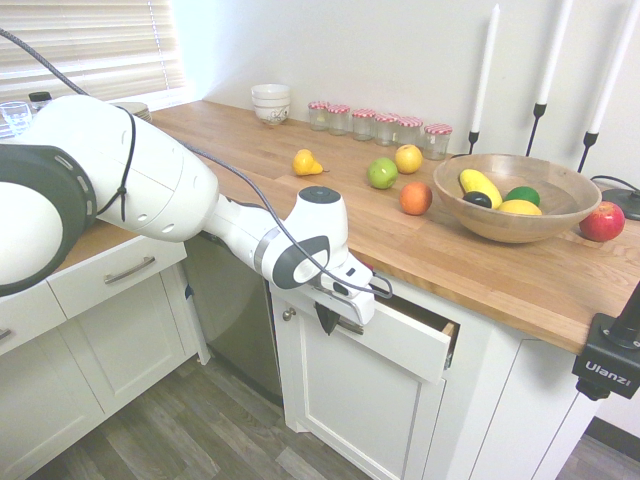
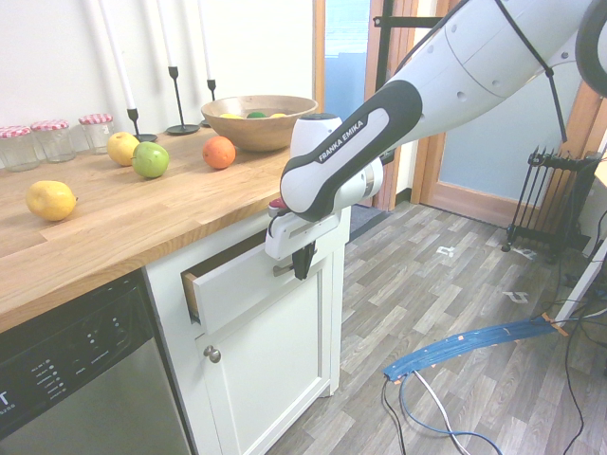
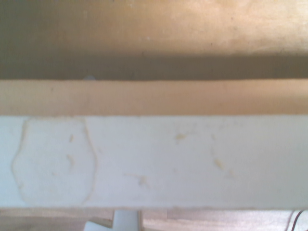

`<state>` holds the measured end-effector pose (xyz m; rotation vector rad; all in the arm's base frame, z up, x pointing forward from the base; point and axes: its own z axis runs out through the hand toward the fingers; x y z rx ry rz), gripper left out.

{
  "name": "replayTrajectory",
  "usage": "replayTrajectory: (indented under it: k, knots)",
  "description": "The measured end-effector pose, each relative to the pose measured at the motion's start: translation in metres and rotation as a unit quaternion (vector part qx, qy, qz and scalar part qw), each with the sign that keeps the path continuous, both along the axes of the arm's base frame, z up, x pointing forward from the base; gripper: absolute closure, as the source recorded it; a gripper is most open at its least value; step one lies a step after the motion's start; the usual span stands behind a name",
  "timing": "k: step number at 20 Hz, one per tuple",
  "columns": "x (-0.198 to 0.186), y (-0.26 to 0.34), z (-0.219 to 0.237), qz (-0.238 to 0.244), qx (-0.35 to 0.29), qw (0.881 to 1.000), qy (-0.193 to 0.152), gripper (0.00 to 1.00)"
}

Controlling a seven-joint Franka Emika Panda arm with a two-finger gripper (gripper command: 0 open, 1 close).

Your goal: Close the drawer

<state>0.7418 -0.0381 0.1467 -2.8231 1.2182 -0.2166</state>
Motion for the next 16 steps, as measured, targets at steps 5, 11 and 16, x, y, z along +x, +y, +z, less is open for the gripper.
replayTrajectory:
  k: [5, 11, 16]
  knots:
    - [0.0091, 0.0017, 0.0006, -0.001, -0.001, 1.000, -0.010, 1.00]
    - [0.0105, 0.0012, -0.0032, -0.004, -0.001, 1.000, -0.010, 1.00]
    - [0.0097, 0.0009, -0.0041, -0.008, -0.001, 1.000, -0.003, 1.00]
